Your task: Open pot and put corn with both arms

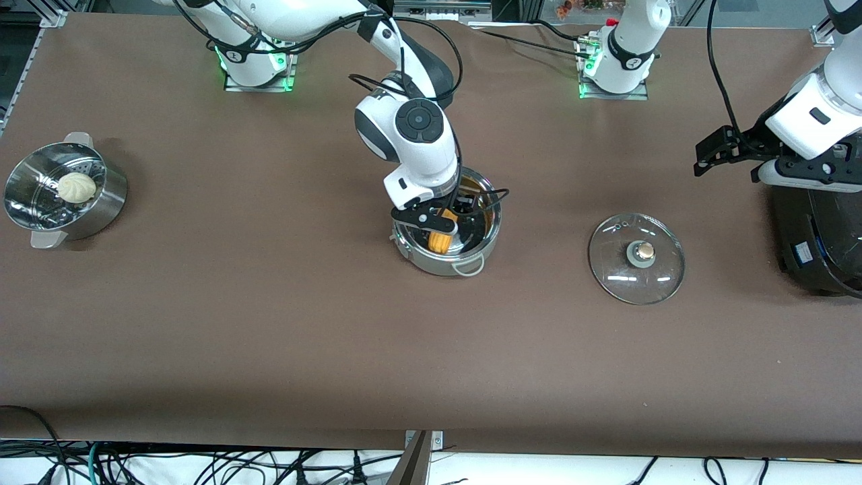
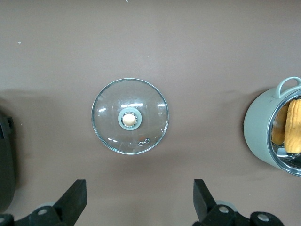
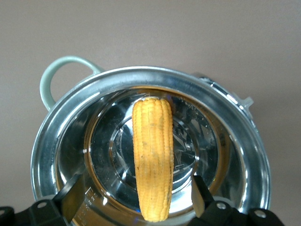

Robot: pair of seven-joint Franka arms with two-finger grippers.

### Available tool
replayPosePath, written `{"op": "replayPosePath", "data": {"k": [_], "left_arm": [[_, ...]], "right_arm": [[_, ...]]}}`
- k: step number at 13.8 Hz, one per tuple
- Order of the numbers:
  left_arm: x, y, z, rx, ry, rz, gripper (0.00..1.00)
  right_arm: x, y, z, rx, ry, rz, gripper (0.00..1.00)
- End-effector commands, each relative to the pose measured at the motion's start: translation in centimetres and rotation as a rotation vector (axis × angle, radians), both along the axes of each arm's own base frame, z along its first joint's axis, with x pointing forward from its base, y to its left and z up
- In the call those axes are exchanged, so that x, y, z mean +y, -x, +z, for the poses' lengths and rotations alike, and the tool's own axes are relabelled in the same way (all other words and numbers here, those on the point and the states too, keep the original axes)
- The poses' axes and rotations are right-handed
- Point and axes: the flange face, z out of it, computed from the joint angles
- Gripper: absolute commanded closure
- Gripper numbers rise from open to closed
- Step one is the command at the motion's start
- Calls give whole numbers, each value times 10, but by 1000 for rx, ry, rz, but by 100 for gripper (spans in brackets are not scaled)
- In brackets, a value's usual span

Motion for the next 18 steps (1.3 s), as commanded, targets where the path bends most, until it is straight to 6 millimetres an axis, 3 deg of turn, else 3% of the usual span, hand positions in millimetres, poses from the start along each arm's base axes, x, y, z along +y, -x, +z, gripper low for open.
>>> {"op": "replayPosePath", "data": {"k": [1, 5, 10, 13, 16, 18], "left_arm": [[10, 13, 5, 2, 9, 40, 0], [12, 12, 11, -17, -81, 34, 0], [17, 11, 12, 3, -88, 45, 0], [18, 14, 13, 23, -94, 40, 0], [21, 14, 14, 23, -93, 40, 0], [17, 15, 14, 27, -94, 42, 0]], "right_arm": [[-19, -14, 25, -13, 36, -11, 0], [-87, -48, 87, -5, 65, 45, 0], [-206, -64, 158, 81, 192, 199, 0], [-271, -53, 195, 79, 199, 250, 0], [-357, -45, 228, 86, 182, 270, 0], [-403, -38, 251, 105, 167, 292, 0]]}}
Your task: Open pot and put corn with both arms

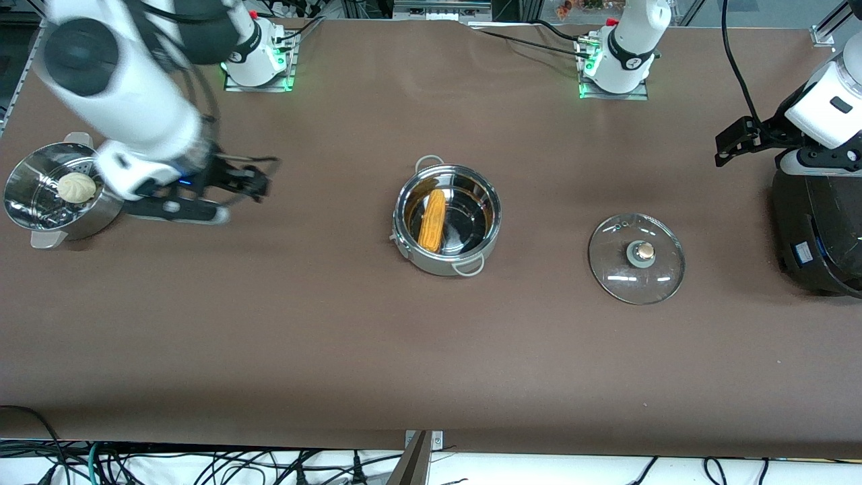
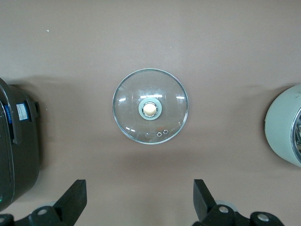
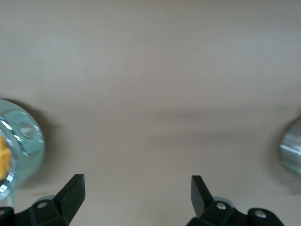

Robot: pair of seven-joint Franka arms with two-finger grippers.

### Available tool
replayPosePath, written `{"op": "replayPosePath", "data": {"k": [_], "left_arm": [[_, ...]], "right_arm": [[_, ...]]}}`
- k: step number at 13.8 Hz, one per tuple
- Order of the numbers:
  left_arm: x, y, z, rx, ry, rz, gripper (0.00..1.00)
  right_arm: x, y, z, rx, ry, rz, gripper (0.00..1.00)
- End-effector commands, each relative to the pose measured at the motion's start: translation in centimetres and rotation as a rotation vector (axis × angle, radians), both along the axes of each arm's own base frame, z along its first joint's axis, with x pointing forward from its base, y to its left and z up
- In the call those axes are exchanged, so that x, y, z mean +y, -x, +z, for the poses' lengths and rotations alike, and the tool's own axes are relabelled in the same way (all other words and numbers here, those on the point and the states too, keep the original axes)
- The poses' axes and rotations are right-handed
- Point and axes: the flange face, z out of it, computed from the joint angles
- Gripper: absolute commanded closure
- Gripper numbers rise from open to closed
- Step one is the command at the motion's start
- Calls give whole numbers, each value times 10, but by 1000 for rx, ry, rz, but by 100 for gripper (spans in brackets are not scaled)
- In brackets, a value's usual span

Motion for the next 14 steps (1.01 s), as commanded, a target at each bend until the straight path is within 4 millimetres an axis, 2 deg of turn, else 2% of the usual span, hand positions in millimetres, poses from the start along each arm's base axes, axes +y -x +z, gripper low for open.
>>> {"op": "replayPosePath", "data": {"k": [1, 3, 5, 7, 14], "left_arm": [[-1, 4, 7, 0, -23, 4, 0], [-1, 5, 8, 0, -23, 4, 0], [-2, 4, 8, 0, -23, 2, 0], [-3, 4, 8, 0, -24, -7, 0], [-6, 7, 7, 22, -26, -15, 0]], "right_arm": [[-56, 26, 30, 23, -39, 22, 0], [-91, 35, 51, 13, -49, 12, 0], [-119, 38, 58, 25, -59, 40, 0], [-132, 38, 59, 32, -99, 44, 0], [-129, 39, 64, 24, -99, 51, 0]]}}
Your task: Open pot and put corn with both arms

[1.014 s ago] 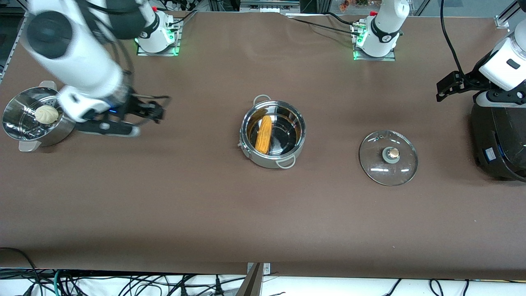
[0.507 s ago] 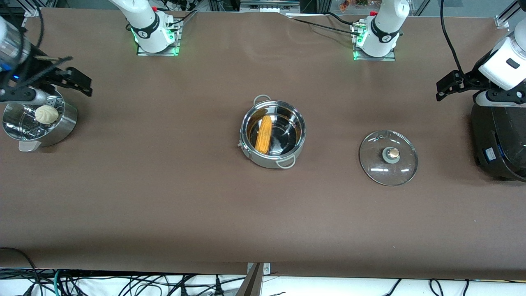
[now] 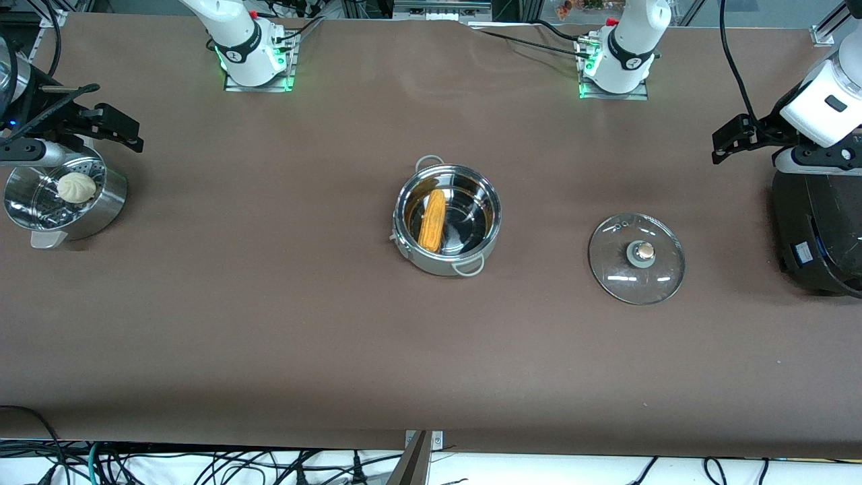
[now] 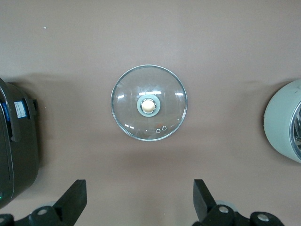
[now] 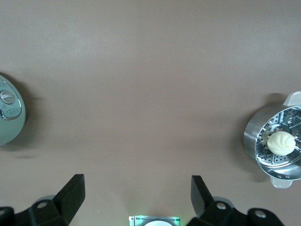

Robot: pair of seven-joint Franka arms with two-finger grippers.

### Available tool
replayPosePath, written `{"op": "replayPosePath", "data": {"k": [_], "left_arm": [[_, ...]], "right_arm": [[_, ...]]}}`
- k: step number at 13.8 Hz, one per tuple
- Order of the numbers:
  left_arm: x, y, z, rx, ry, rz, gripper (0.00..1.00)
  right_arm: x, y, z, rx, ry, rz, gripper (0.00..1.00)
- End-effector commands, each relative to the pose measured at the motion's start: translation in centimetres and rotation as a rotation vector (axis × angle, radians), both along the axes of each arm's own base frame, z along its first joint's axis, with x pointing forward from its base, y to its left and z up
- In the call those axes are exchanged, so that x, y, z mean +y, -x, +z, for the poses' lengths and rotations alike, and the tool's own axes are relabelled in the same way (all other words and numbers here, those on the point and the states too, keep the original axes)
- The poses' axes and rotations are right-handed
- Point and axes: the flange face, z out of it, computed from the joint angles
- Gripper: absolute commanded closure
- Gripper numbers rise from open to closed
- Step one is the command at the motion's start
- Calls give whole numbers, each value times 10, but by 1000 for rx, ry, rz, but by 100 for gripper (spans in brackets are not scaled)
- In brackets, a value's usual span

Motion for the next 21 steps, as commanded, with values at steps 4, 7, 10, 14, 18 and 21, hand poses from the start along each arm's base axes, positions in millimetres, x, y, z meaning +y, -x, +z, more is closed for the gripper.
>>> {"op": "replayPosePath", "data": {"k": [4, 7, 10, 14, 18, 21], "left_arm": [[-1, 4, 7, 4, -24, -7, 0], [-1, 4, 7, 4, -24, -7, 0], [-1, 4, 7, 4, -24, -7, 0], [-2, 4, 8, 3, -26, -9, 0], [1, 4, 8, 1, -24, -4, 0], [2, 4, 8, 2, -24, -2, 0]], "right_arm": [[-4, 5, 2, -1, -7, 5, 0], [-4, 4, 3, -7, -5, 5, 0], [-4, 3, 2, -9, -5, 5, 0], [-4, 1, 8, -20, -8, 5, 0], [-8, -2, 2, -5, -10, 31, 0], [-8, -2, 3, -8, -8, 26, 0]]}}
